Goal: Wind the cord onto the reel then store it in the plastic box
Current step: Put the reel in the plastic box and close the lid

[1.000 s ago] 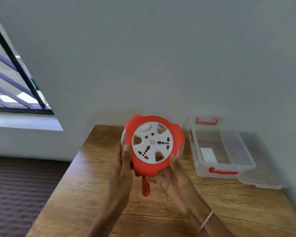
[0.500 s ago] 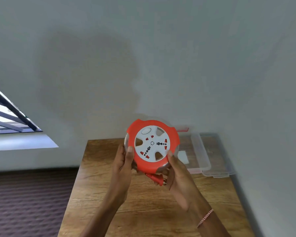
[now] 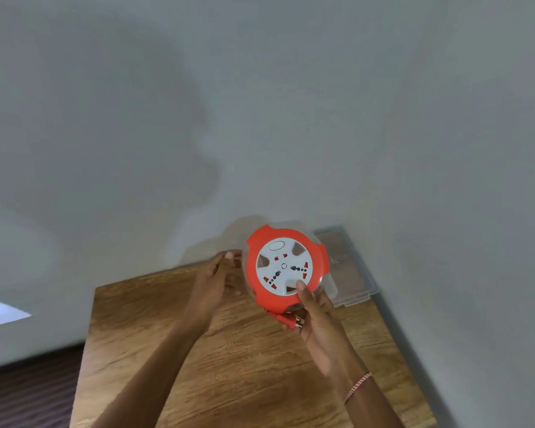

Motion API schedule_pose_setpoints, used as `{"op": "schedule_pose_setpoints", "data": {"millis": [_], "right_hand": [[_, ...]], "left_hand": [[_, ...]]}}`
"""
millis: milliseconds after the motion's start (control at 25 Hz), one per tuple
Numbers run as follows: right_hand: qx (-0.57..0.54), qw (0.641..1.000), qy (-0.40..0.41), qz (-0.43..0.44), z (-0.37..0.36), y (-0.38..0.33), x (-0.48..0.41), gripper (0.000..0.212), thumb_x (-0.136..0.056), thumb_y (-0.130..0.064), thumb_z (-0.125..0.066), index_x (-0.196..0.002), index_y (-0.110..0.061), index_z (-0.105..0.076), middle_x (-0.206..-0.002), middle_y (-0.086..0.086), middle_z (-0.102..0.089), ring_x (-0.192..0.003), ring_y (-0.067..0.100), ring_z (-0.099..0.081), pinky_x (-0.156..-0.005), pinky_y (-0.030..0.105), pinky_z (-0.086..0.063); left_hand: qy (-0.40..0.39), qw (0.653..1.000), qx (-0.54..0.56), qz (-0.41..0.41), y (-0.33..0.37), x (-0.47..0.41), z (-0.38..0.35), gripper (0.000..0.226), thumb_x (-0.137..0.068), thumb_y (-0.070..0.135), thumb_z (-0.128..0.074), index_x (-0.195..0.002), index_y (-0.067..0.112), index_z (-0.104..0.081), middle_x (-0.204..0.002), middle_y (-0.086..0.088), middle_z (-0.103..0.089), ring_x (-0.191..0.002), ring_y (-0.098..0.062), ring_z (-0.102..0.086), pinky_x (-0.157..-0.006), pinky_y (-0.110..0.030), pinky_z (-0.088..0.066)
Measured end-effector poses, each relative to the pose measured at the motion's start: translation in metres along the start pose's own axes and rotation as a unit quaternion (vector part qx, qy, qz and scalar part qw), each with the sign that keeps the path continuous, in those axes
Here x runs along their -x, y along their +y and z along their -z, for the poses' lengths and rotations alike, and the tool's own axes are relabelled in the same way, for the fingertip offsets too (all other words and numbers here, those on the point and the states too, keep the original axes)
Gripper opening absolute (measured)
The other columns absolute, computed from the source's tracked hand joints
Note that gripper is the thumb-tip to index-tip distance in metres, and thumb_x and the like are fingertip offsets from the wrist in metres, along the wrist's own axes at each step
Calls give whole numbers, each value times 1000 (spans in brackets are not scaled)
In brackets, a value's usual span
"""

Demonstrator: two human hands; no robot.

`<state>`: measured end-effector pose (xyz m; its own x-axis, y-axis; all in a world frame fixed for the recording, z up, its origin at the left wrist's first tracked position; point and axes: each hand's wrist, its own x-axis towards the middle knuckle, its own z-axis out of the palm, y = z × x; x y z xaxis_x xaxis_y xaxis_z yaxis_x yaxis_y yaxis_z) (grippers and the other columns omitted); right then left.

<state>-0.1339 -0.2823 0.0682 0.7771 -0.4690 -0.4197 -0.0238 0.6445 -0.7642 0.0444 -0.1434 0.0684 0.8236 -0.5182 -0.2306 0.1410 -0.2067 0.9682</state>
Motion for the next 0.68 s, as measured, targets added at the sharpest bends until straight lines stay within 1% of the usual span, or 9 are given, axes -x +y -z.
{"op": "schedule_pose_setpoints", "data": {"millis": [120, 200, 240, 320, 400, 480, 520, 600, 680], "right_hand": [[-36, 998, 50, 16, 24, 3, -8, 61, -78, -46, -87, -133, -31, -64, -129, 11, -71, -112, 33, -72, -71, 35, -61], [-48, 996, 78, 19, 38, 4, -13, 60, -76, -48, -88, -130, -35, -65, -128, 10, -71, -108, 31, -73, -71, 34, -60], [-51, 995, 86, 19, 44, 5, -15, 58, -77, -47, -87, -130, -36, -65, -128, 11, -71, -106, 30, -73, -71, 35, -60], [-54, 994, 99, 16, 53, 7, -18, 58, -78, -46, -87, -130, -37, -65, -127, 11, -71, -103, 28, -75, -70, 35, -60], [-48, 993, 106, 13, 59, 9, -21, 59, -78, -47, -87, -131, -36, -64, -128, 11, -70, -103, 28, -75, -69, 34, -59], [-32, 994, 98, 19, 63, 11, -26, 56, -84, -44, -83, -134, -33, -61, -129, 14, -69, -104, 31, -73, -69, 35, -59], [-18, 995, 93, 22, 63, 12, -28, 54, -87, -41, -81, -135, -33, -60, -130, 14, -69, -106, 33, -72, -70, 36, -59], [21, 996, 81, 26, 61, 10, -36, 50, -89, -37, -80, -135, -34, -59, -131, 11, -69, -114, 34, -70, -80, 41, -62], [77, 994, 66, 27, 53, 3, -47, 55, -87, -38, -83, -135, -42, -57, -133, 1, -70, -118, 27, -69, -91, 46, -61]], "left_hand": [[-6, 997, -61, 49, -11, -63, -15, 19, -109, 33, -55, -116, 30, -72, -115, 0, -80, -79, -14, -79, -63, -28, -63], [-1, 989, -126, 79, -17, -102, -26, 21, -106, 32, -61, -126, 27, -67, -124, 0, -72, -85, -17, -76, -63, -30, -64], [-6, 984, -164, 76, -20, -119, -32, 31, -104, 34, -63, -133, 25, -63, -125, 1, -68, -91, -17, -74, -68, -33, -65], [-24, 968, -242, 68, -27, -146, -43, 46, -103, 38, -64, -144, 17, -58, -130, -3, -66, -107, -22, -71, -88, -36, -60], [-19, 962, -257, 85, -36, -162, -51, 49, -102, 31, -66, -146, 10, -59, -141, -10, -66, -121, -29, -68, -101, -37, -55], [2, 974, -191, 118, -45, -165, -53, 42, -99, 15, -71, -140, 7, -64, -138, -16, -67, -114, -31, -72, -94, -44, -63], [5, 978, -163, 126, -47, -162, -50, 40, -97, 9, -71, -136, 7, -65, -133, -18, -69, -105, -29, -74, -82, -41, -67], [4, 981, -141, 136, -51, -147, -35, 38, -95, 0, -69, -132, 11, -66, -120, -17, -71, -85, -24, -75, -59, -29, -65], [11, 982, -91, 163, -60, -122, -12, 35, -97, -2, -64, -127, 15, -67, -113, -15, -73, -80, -26, -76, -57, -31, -64]]}}
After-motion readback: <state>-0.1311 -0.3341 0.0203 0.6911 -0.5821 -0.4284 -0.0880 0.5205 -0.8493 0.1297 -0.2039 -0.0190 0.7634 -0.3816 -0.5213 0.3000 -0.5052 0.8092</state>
